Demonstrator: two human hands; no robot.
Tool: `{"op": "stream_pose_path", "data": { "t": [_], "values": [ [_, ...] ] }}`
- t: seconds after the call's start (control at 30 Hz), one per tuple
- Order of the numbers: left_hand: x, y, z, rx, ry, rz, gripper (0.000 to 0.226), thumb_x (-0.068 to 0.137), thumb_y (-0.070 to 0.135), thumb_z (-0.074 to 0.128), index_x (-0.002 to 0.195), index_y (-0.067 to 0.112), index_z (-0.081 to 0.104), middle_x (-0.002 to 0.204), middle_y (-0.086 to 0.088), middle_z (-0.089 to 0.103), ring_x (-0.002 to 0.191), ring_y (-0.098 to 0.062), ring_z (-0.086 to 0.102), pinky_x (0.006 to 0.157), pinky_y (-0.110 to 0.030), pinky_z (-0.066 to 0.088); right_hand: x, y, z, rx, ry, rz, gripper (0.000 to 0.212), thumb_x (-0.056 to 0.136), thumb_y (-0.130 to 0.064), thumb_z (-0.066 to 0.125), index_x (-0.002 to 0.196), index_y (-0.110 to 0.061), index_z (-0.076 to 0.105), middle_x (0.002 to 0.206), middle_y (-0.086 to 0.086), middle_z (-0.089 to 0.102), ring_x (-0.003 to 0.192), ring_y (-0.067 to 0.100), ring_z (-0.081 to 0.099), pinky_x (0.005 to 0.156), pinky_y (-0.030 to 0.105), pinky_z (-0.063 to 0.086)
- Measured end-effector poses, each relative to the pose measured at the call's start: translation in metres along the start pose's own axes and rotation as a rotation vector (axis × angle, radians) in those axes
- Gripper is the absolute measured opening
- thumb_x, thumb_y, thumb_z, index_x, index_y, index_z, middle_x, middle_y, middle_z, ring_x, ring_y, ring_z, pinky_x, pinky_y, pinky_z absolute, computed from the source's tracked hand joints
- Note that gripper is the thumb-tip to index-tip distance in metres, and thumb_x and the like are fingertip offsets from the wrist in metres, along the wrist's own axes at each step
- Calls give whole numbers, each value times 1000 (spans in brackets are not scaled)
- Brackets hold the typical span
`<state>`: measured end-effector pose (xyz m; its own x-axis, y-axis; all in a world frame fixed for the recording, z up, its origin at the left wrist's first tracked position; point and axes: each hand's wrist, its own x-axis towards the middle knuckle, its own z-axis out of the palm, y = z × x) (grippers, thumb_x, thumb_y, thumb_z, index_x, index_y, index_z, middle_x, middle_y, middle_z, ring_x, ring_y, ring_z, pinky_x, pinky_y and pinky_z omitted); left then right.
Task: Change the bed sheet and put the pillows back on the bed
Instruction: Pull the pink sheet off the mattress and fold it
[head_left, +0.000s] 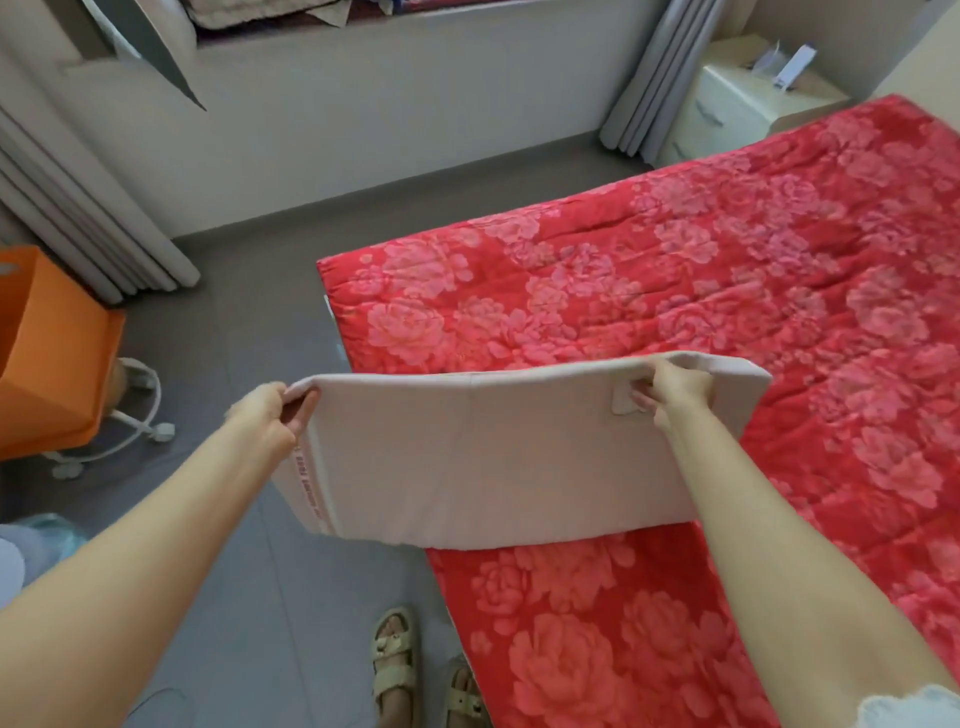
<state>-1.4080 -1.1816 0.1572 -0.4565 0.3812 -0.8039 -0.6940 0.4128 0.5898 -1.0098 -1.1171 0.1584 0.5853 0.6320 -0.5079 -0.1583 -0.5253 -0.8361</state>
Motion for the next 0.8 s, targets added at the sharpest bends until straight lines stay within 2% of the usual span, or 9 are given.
{"op": "stream_pose_path", "data": {
  "t": [0.07, 0.1, 0.17, 0.23, 0.4, 0.5, 0.67, 0.73, 0.8],
  "values": [
    [29, -8, 24, 52, -22, 116, 16, 95, 10, 42, 101, -1, 52, 86, -16, 60, 82, -24, 58, 71, -30, 58, 29, 12, 20, -32, -105, -16, 47, 87, -3, 55, 133, -3, 47, 93, 8, 56, 96, 22, 65, 61, 28, 49],
    [45, -17, 31, 145, -16, 176, 16, 94, 15, 44, 98, 2, 53, 88, -15, 54, 83, -25, 54, 73, -32, 56, 42, 27, 21, -107, -115, -40, 54, 87, -5, 55, 139, -5, 43, 98, 6, 54, 87, 17, 63, 61, 26, 46],
    [74, -46, 36, 453, 13, 340, 20, 90, 18, 47, 72, 12, 48, 76, -8, 43, 74, -24, 43, 59, -30, 45, 61, 63, 12, -326, -63, -104, 54, 83, -8, 57, 136, -7, 48, 104, 8, 59, 76, 18, 58, 65, 29, 45],
    [98, -81, 29, 744, 35, 464, 23, 90, 18, 47, 68, 14, 46, 67, -5, 42, 72, -22, 41, 58, -28, 33, 74, 104, -10, -637, -17, -178, 45, 83, -14, 58, 127, -7, 57, 115, 14, 64, 97, 29, 61, 86, 37, 46],
    [146, -128, 15, 1203, 63, 663, 25, 94, 22, 47, 106, 6, 61, 102, -10, 65, 97, -32, 58, 85, -37, 43, 100, 167, -44, -1143, 9, -234, 54, 89, -33, 57, 136, -6, 48, 136, 21, 50, 123, 39, 48, 100, 42, 37],
    [179, -123, 23, 1397, 4, 846, 32, 96, 21, 46, 116, 2, 61, 117, -19, 62, 108, -39, 54, 94, -43, 38, 121, 176, -48, -1155, 58, -203, 64, 88, -40, 58, 140, -7, 41, 138, 24, 45, 123, 43, 45, 101, 47, 35],
    [190, -140, 68, 1652, -479, 1337, 49, 93, 37, 34, 116, 9, 66, 123, -17, 62, 113, -47, 55, 87, -55, 47, 169, 179, -60, -969, -38, 3, 91, 60, -68, 64, 132, -16, 45, 129, 9, 58, 116, 32, 56, 98, 46, 43],
    [177, -173, 87, 1732, -630, 1419, 56, 98, 45, 25, 122, 11, 63, 131, -16, 57, 121, -45, 50, 96, -58, 39, 167, 171, -59, -875, -87, 27, 72, 65, -58, 74, 120, -14, 57, 114, 5, 65, 105, 25, 62, 89, 36, 47],
    [169, -204, 99, 1835, -631, 1421, 64, 97, 50, 17, 131, 12, 55, 139, -13, 50, 131, -39, 42, 108, -55, 21, 159, 162, -57, -797, -126, 60, 39, 79, -36, 75, 107, -12, 61, 99, 2, 66, 87, 19, 64, 73, 28, 46]
  ]
}}
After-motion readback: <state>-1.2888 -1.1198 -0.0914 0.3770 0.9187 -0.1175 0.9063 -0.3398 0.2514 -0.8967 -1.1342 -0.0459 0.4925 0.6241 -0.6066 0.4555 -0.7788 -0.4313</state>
